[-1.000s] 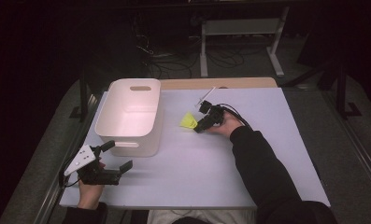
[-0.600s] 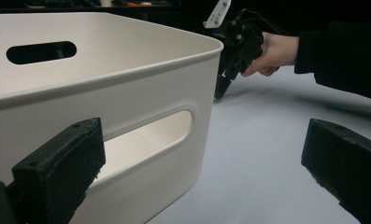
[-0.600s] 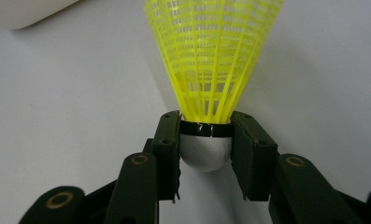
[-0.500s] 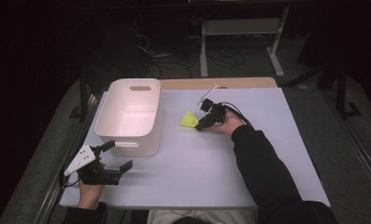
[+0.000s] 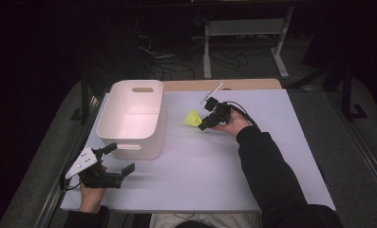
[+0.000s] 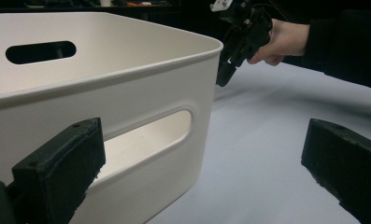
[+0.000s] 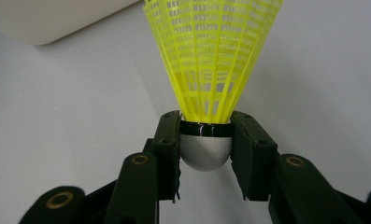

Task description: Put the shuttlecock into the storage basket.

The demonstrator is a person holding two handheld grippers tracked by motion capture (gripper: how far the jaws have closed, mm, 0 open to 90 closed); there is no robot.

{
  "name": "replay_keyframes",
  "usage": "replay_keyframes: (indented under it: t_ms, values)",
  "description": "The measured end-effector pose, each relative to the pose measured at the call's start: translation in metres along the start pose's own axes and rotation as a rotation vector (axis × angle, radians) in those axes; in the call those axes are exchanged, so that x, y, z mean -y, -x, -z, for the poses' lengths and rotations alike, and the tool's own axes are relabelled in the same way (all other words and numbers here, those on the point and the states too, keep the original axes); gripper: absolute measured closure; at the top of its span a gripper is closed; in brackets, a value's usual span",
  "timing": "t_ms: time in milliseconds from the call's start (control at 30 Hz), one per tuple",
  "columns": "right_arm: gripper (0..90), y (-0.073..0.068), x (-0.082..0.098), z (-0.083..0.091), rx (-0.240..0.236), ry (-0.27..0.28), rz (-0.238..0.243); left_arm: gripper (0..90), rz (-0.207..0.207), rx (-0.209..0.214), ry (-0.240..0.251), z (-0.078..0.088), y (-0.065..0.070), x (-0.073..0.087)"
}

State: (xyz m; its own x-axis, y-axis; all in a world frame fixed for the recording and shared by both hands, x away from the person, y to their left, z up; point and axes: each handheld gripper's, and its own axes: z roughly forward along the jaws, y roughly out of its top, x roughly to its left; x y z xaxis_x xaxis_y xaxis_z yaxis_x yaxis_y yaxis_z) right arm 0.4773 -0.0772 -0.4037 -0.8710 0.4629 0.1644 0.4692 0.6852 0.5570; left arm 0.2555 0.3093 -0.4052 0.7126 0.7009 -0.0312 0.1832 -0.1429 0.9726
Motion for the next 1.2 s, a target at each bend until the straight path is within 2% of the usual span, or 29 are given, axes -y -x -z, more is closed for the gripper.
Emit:
replay_keyframes:
  t_ms: [633,1200]
  values:
    - [63.2,-0.018,-0.005,0.014,0.006,0.009,0.042,0.0,0.001,0.000,0.000,0.000,0.000,0.000]
    - [63.2,-0.036,-0.013,0.036,0.007,0.049,0.092,0.0,0.001,0.002,-0.001,0.000,0.000,0.000]
